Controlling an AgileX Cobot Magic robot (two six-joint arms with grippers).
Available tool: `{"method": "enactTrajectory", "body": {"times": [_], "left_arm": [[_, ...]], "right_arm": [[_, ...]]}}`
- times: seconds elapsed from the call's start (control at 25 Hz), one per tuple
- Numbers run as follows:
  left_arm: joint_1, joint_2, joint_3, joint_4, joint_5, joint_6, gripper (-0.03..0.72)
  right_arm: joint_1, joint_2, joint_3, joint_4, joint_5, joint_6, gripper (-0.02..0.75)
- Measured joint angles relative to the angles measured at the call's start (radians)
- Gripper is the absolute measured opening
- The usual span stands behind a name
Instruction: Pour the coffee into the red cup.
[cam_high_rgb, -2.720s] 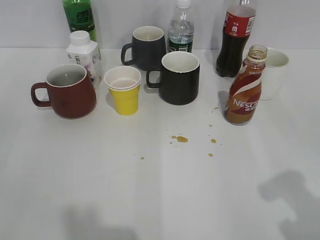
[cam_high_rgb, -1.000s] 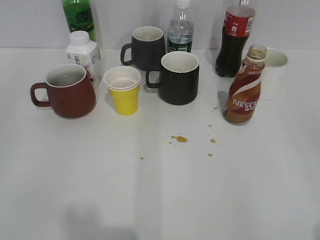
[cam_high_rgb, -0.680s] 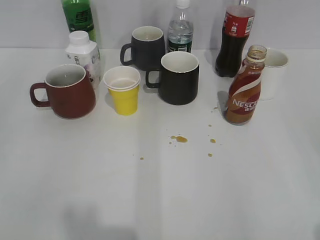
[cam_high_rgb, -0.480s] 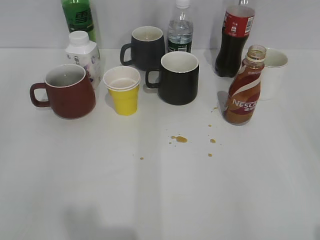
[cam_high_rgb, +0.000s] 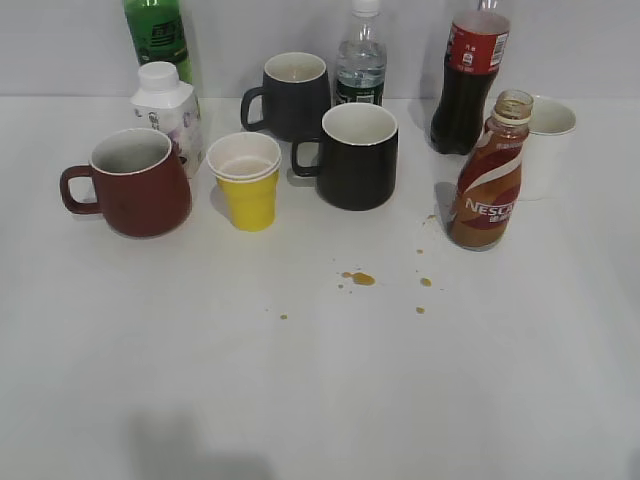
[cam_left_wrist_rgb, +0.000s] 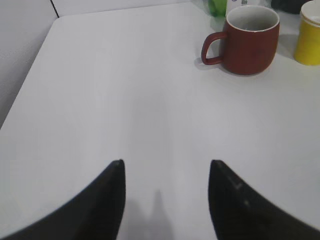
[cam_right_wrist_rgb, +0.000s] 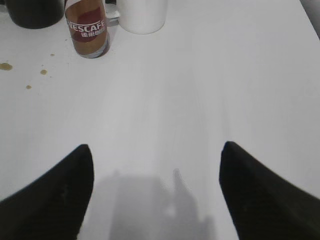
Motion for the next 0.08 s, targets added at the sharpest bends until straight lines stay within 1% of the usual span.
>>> {"method": "enactTrajectory", "body": {"times": [0.08], "left_arm": [[0.000, 0.000, 0.000, 0.000, 0.000, 0.000, 0.415]], "right_arm": [[0.000, 0.000, 0.000, 0.000, 0.000, 0.000, 0.587]]}}
